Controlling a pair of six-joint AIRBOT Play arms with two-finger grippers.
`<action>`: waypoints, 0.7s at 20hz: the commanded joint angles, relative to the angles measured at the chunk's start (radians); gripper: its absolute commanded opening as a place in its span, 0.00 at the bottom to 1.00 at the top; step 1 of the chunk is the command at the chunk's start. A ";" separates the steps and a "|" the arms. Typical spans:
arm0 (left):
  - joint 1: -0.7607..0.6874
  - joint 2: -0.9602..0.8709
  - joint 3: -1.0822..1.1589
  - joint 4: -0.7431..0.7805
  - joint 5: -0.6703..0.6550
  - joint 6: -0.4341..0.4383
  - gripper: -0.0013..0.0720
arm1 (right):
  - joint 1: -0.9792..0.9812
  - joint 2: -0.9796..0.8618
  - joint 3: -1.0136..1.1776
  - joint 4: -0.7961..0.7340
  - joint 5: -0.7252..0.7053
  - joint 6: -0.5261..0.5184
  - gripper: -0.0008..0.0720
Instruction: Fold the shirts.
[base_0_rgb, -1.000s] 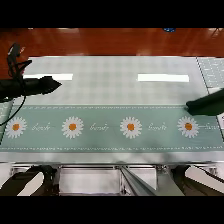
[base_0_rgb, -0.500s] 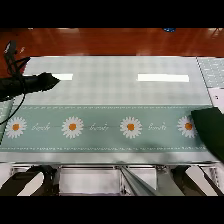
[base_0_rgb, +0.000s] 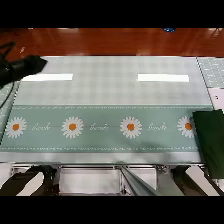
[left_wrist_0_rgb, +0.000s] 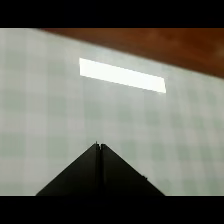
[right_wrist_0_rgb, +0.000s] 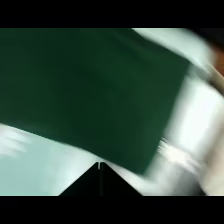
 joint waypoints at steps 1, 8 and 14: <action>0.017 -0.026 0.159 -0.020 0.024 0.003 0.04 | 0.189 -0.030 0.167 0.618 -0.460 -0.070 0.04; -0.302 -0.251 0.293 0.509 -0.286 -0.242 0.04 | 1.180 -0.267 0.219 -0.142 -0.481 0.055 0.04; -0.301 -0.349 0.220 0.603 -0.389 -0.338 0.04 | 1.208 -0.453 0.156 -0.226 -0.325 0.143 0.04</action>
